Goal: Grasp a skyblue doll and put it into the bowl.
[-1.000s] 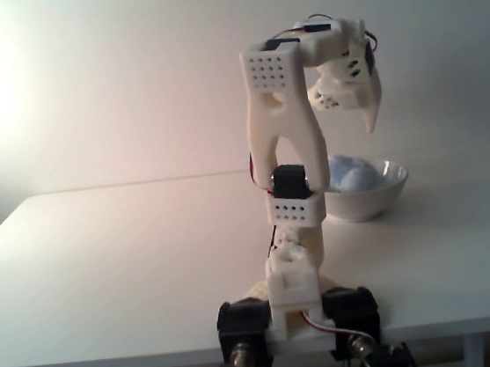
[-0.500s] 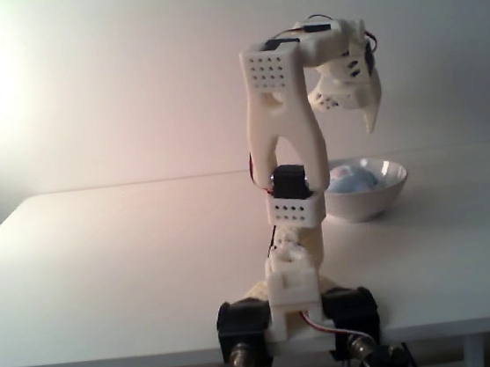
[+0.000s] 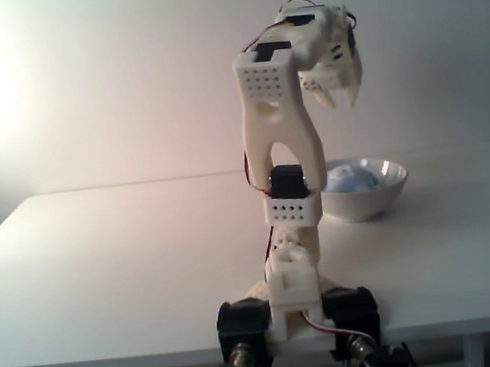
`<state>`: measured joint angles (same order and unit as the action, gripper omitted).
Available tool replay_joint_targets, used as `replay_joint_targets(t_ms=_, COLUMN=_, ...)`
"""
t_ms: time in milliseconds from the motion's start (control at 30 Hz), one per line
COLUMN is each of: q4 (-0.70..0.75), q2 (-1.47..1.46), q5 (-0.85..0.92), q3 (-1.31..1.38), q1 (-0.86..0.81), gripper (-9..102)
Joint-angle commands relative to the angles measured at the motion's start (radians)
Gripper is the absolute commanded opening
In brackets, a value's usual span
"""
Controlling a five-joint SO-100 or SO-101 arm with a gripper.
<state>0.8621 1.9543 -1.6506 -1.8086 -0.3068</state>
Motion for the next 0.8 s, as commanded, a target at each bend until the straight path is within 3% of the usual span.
replay_joint_targets(t_ms=0, q4=-0.012, q2=0.109, q5=0.006, q3=0.048, q1=0.063, gripper=7)
replay_joint_targets(t_ms=367, q4=0.003, q2=0.505, q5=0.011, q3=0.017, q1=0.310, gripper=7)
replay_joint_targets(t_ms=767, q4=0.005, q2=0.851, q5=0.011, q3=-0.368, q1=0.339, gripper=7)
